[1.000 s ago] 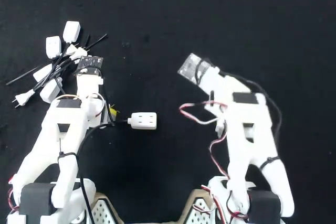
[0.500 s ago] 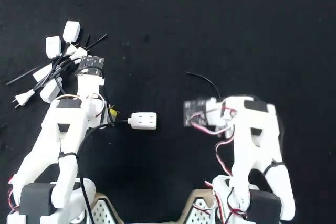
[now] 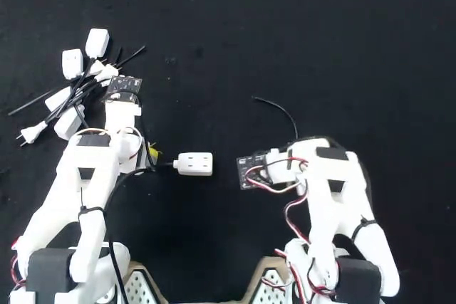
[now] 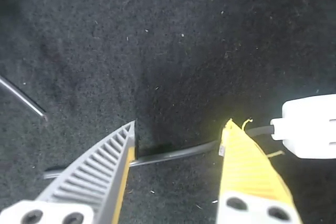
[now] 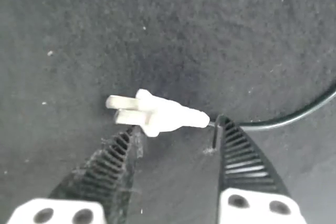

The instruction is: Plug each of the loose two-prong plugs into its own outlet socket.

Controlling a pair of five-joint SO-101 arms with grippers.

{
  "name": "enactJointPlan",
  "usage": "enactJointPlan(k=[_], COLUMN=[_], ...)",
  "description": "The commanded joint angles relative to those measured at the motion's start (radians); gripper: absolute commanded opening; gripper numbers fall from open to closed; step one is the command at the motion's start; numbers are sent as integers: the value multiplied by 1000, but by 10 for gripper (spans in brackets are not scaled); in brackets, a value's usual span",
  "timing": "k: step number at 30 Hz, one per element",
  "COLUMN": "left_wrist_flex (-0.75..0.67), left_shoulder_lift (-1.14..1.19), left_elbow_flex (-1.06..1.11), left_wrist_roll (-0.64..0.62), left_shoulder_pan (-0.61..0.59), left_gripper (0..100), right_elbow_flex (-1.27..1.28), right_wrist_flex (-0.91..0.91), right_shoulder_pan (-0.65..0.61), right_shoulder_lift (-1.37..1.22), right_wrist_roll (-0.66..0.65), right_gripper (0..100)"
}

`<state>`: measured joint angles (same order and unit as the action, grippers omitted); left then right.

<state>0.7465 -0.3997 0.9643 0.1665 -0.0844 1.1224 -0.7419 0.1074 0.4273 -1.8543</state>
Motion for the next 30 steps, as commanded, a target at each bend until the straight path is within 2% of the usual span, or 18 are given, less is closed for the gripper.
enactJointPlan(k=[1, 10, 13, 16, 17, 20, 26, 30], left_wrist_flex=[5, 5, 5, 5, 5, 5, 5, 5], left_shoulder_lift=[-34, -34, -34, -34, -34, -34, -34, -34], left_elbow_flex=[-19, -19, -19, -19, -19, -19, -21, -21], left_wrist_roll=[9, 9, 9, 9, 9, 9, 9, 9], left_shoulder_pan=[-13, -13, -13, -13, -13, -13, -13, -13], left_gripper=[263, 263, 263, 263, 263, 263, 263, 263], right_elbow_flex=[-8, 22, 27, 18, 10, -51, -139, -188], right_wrist_flex=[18, 17, 15, 17, 18, 8, -66, -245], right_shoulder_pan=[-34, -155, -161, -158, -155, -143, -138, -146], right_shoulder_lift=[13, 13, 13, 16, 21, 22, 22, 15], right_wrist_roll=[14, 58, 58, 84, 127, 336, 933, 1274], right_gripper=[211, 207, 135, 4, 22, 10, 10, 11])
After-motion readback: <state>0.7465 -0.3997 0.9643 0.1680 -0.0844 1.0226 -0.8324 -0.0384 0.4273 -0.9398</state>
